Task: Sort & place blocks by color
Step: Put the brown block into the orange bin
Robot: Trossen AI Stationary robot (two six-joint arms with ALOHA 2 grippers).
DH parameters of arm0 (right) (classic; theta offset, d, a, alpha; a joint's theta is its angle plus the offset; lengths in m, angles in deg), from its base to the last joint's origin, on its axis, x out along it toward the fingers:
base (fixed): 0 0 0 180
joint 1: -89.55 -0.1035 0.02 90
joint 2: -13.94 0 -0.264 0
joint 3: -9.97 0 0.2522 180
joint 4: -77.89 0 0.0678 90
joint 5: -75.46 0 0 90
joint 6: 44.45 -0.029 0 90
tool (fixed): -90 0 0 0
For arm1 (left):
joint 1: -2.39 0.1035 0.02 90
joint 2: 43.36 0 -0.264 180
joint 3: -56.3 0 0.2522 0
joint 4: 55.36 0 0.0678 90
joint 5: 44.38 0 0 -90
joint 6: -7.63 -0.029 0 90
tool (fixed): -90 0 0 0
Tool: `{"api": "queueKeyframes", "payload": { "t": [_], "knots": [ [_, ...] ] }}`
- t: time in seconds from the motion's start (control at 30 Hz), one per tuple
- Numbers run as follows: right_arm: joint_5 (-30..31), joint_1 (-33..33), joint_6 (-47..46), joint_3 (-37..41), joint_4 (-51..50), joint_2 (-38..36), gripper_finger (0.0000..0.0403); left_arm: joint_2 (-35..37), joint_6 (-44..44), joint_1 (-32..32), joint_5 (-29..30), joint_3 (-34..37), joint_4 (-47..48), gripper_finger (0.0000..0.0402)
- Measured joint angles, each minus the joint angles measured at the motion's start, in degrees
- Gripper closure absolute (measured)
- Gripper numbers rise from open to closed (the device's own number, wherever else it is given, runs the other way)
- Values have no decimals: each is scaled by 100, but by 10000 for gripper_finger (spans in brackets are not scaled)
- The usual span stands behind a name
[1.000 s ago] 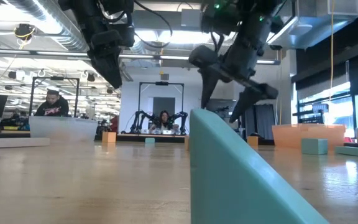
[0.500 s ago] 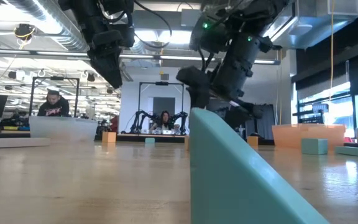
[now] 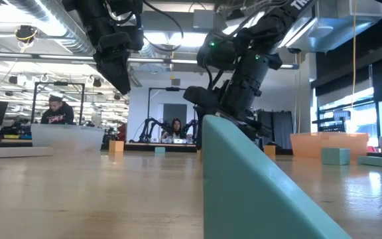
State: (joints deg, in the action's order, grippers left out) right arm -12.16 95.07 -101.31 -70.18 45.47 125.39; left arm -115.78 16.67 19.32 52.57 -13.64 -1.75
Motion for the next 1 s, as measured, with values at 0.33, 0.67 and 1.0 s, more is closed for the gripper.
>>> {"api": "queueKeyframes", "payload": {
  "t": [0.33, 0.67, 1.0],
  "knots": [
    [-20, 0, 48, 4, -65, 20, 142, 0, 0, 0, 1, 0, 0, 210],
    [-7, 4, 16, 14, -225, 31, 242, 0, 0, 0, 1, 0, 1, 210],
    [-139, -9, 30, -160, -299, 61, 330, 0, 0, 0, 1, 0, 1, 210]
  ]
}}
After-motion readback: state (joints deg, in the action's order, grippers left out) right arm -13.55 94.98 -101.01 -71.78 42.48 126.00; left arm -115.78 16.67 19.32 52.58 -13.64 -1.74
